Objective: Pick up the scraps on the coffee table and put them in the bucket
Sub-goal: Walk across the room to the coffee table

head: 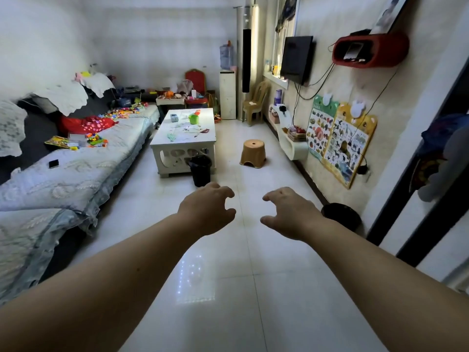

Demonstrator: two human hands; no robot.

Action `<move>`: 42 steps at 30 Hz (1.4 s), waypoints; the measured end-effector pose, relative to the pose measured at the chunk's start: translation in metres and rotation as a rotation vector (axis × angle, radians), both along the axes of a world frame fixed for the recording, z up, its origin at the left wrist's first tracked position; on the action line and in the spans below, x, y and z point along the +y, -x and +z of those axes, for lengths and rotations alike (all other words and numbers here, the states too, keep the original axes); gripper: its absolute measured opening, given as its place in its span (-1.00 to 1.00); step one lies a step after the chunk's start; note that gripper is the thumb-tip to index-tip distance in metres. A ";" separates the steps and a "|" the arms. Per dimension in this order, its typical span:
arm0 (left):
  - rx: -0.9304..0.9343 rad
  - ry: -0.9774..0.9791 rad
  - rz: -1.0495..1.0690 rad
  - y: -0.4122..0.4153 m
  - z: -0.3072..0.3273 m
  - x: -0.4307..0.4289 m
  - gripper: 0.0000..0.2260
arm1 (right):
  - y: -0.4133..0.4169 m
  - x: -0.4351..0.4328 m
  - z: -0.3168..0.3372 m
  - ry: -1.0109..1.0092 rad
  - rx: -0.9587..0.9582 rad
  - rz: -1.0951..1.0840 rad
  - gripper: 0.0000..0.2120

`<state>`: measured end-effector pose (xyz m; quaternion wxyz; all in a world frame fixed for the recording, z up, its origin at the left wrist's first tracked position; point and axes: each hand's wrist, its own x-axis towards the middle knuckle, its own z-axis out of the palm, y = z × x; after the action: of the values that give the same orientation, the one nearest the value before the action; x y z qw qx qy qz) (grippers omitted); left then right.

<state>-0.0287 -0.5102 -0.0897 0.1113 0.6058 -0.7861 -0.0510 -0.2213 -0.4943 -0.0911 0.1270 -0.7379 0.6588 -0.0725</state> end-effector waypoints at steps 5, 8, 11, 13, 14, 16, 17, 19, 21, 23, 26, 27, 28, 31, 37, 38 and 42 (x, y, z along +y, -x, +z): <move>0.037 -0.004 0.018 0.038 0.004 -0.102 -0.58 | 0.032 -0.106 0.005 -0.028 0.031 0.017 -0.46; 0.036 -0.005 0.014 0.047 0.003 -0.156 -0.58 | 0.041 -0.163 0.003 -0.041 0.023 0.020 -0.46; 0.028 -0.004 0.017 0.049 -0.003 -0.215 -0.58 | 0.042 -0.221 -0.004 -0.065 0.035 0.024 -0.47; 0.032 0.003 0.010 0.048 -0.008 -0.256 -0.58 | 0.041 -0.261 -0.009 -0.063 0.033 0.021 -0.47; 0.031 0.007 0.004 0.047 -0.011 -0.279 -0.58 | 0.039 -0.284 -0.012 -0.057 0.035 0.018 -0.47; 0.024 0.011 -0.013 0.044 -0.018 -0.329 -0.58 | 0.034 -0.334 -0.017 -0.050 0.037 0.004 -0.47; 0.024 0.008 -0.018 0.042 -0.021 -0.351 -0.58 | 0.031 -0.355 -0.020 -0.052 0.035 -0.001 -0.48; 0.030 -0.009 -0.021 0.036 -0.023 -0.405 -0.58 | 0.024 -0.408 -0.023 -0.055 0.020 -0.019 -0.48; 0.023 -0.043 -0.027 0.029 -0.021 -0.456 -0.58 | 0.017 -0.460 -0.022 -0.058 0.005 -0.039 -0.48; -0.003 -0.072 -0.044 0.027 -0.019 -0.502 -0.57 | 0.012 -0.502 -0.020 -0.058 -0.009 -0.069 -0.48; 0.007 -0.075 -0.050 0.031 -0.019 -0.577 -0.57 | 0.014 -0.567 -0.019 -0.068 -0.026 -0.107 -0.48; 0.021 -0.079 -0.053 0.034 -0.019 -0.597 -0.57 | 0.016 -0.585 -0.020 -0.077 -0.024 -0.112 -0.48; 0.036 -0.085 -0.059 0.039 -0.021 -0.619 -0.57 | 0.019 -0.606 -0.021 -0.084 -0.018 -0.112 -0.48; 0.050 -0.105 -0.073 0.058 -0.033 -0.688 -0.58 | 0.034 -0.672 -0.028 -0.073 -0.020 -0.125 -0.48; 0.089 -0.110 -0.051 0.096 -0.041 -0.837 -0.61 | 0.076 -0.819 -0.033 -0.040 -0.011 -0.065 -0.46; 0.088 -0.121 -0.038 0.103 -0.039 -0.861 -0.61 | 0.084 -0.847 -0.030 -0.043 -0.013 -0.060 -0.46; 0.088 -0.116 0.010 0.120 -0.036 -0.946 -0.61 | 0.105 -0.942 -0.025 -0.066 -0.013 -0.025 -0.52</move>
<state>-0.1489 -1.4557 -0.1257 0.1106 0.6123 -0.7732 -0.1222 -0.3263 -1.4366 -0.1161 0.1543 -0.7245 0.6693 -0.0571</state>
